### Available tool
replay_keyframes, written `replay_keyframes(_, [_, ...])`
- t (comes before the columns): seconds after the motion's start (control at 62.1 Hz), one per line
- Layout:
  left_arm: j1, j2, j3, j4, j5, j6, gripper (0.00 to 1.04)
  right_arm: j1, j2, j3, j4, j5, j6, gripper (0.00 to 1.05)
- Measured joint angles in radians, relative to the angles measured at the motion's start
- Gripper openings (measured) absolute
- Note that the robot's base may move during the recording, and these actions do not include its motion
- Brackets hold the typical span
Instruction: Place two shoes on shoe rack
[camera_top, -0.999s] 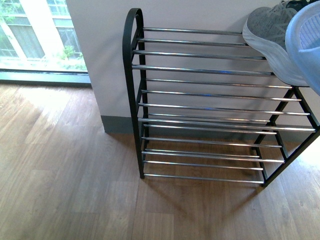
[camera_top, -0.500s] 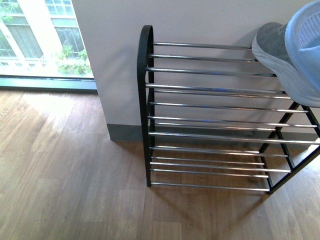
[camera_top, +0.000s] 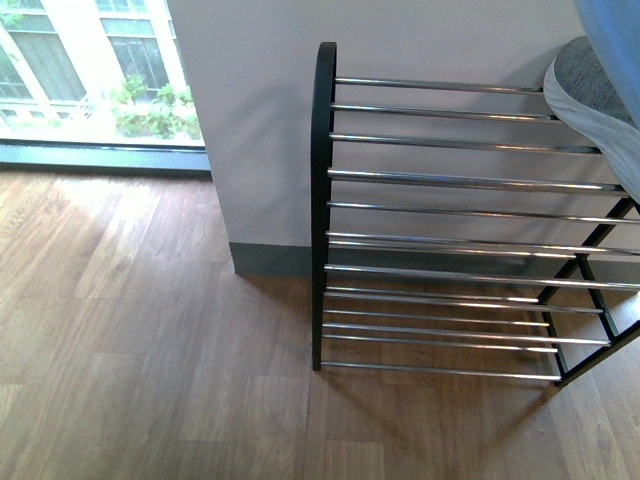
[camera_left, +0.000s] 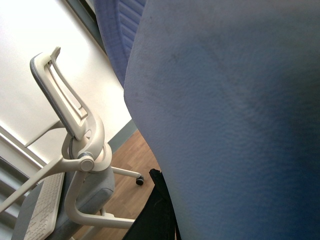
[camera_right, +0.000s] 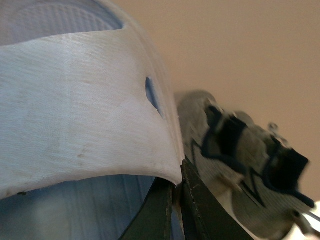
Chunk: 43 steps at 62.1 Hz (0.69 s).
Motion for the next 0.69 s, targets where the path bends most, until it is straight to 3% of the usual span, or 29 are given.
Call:
replay_keyframes(0.226, [0.0,0.0,0.0,0.0,-0.001,0.0,0.02,0.153,0.203,0.187,-0.04,0.13,0.105,0.01])
replay_keyframes(0.419, [0.0,0.0,0.0,0.0,-0.003,0.0,0.02,0.172,0.467,0.372,-0.106,0.265,0.19,0.01])
replay_keyframes(0.693, [0.0,0.0,0.0,0.0,-0.002,0.0,0.02,0.167,0.74,0.585,-0.173,0.364,0.241,0.01])
